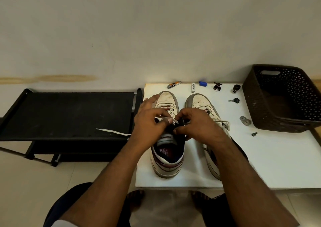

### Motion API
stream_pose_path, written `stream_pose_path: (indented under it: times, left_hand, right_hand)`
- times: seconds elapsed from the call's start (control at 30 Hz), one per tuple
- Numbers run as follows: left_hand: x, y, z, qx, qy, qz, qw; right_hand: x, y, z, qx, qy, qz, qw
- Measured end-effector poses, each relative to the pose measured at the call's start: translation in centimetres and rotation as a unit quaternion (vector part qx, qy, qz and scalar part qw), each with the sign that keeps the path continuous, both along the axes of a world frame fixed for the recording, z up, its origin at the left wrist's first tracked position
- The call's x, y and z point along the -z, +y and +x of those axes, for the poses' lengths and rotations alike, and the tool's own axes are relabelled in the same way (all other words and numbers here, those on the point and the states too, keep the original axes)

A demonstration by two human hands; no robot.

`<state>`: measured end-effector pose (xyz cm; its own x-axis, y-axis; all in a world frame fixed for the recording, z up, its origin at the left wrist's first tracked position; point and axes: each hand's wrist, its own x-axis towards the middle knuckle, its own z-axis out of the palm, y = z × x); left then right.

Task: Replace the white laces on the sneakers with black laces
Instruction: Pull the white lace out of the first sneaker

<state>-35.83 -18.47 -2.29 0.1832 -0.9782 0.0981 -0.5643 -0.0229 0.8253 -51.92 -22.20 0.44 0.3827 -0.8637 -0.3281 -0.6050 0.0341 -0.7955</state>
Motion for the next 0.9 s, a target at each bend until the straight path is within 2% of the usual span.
stream_pose_path:
  times: [0.07,0.13,0.17,0.2,0.23,0.27,0.3,0.33,0.37,0.4,0.43,0.47,0.53,0.6,0.63,0.7,0.73,0.77,0.8,0.83,0.87,0.9]
  left_hand:
    - [-0.8,-0.1,0.5,-0.093,0.159,0.003,0.983]
    - [-1.4,-0.1,1.4,-0.247,0.334,-0.011,0.91]
    - [-1.5,-0.2,1.9,-0.308,0.375,-0.019,0.874]
    - [-1.5,-0.1,2.4,-0.342,0.374,-0.022,0.862]
    - [-1.6,0.1,2.4,-0.336,0.353,-0.025,0.873]
    - [-1.5,0.2,2.4,-0.289,0.3,-0.026,0.909]
    - [-1.1,0.2,2.2,-0.204,0.201,-0.019,0.958]
    - [-0.9,0.2,1.8,-0.101,0.076,0.005,0.992]
    - [-0.8,0.3,1.2,-0.021,-0.046,0.038,0.998]
    - [-0.5,0.3,0.7,0.026,-0.13,0.061,0.989]
    - [-0.5,0.4,0.2,0.036,-0.166,0.082,0.982]
    - [-0.5,0.3,0.1,0.025,-0.167,0.085,0.982]
    - [-0.6,0.1,0.2,-0.005,-0.107,0.06,0.992]
    - [-1.1,0.0,0.9,-0.081,0.044,0.002,0.996]
    - [-1.5,0.0,1.4,-0.156,0.13,-0.036,0.978]
    - [-2.3,0.0,3.1,-0.339,0.276,-0.099,0.894]
    - [-2.3,-0.2,4.2,-0.411,0.321,-0.099,0.848]
    - [-2.5,-0.2,5.2,-0.445,0.343,-0.082,0.823]
    - [-2.3,-0.1,5.8,-0.442,0.339,-0.053,0.829]
    - [-2.2,0.1,5.9,-0.412,0.27,-0.009,0.87]
    - [-1.9,0.3,5.7,-0.355,0.154,0.035,0.922]
    - [-1.5,0.4,5.1,-0.276,0.06,0.067,0.957]
  right_hand:
    - [-0.2,0.0,-0.1,0.001,-0.006,0.011,1.0]
    - [-0.3,0.1,-0.1,0.004,-0.01,0.015,1.0]
    - [-0.4,0.1,0.0,0.005,-0.01,0.015,1.0]
    - [-0.4,0.1,0.0,0.005,-0.009,0.016,1.0]
    - [-0.3,0.1,0.0,0.005,-0.007,0.016,1.0]
    - [-0.3,0.1,0.1,0.004,-0.005,0.014,1.0]
    - [-0.3,0.1,0.1,0.003,-0.002,0.012,1.0]
    - [-0.2,0.0,0.2,0.002,0.001,0.009,1.0]
    - [-0.1,0.0,0.2,0.0,0.003,0.005,1.0]
    - [0.0,0.0,0.1,0.0,0.005,0.001,1.0]
    - [0.0,0.0,0.1,-0.001,0.006,-0.001,1.0]
    - [0.0,0.0,0.1,-0.002,0.005,-0.001,1.0]
    - [0.0,0.0,0.0,-0.004,-0.001,0.004,1.0]
    - [-0.1,0.0,-0.1,-0.005,-0.003,0.01,1.0]
    - [-0.2,0.1,-0.1,-0.006,-0.001,0.008,1.0]
    - [-0.3,0.0,-0.1,-0.005,0.009,0.002,1.0]
    - [-0.3,0.0,-0.2,-0.002,0.011,0.0,1.0]
    - [-0.3,0.0,-0.2,0.0,0.012,-0.002,1.0]
    - [-0.2,0.0,-0.2,-0.001,0.015,-0.011,1.0]
    - [-0.1,0.1,-0.1,-0.007,0.022,-0.03,0.999]
    - [-0.1,0.2,0.1,-0.016,0.028,-0.055,0.998]
    - [0.1,0.3,0.4,-0.023,0.029,-0.082,0.996]
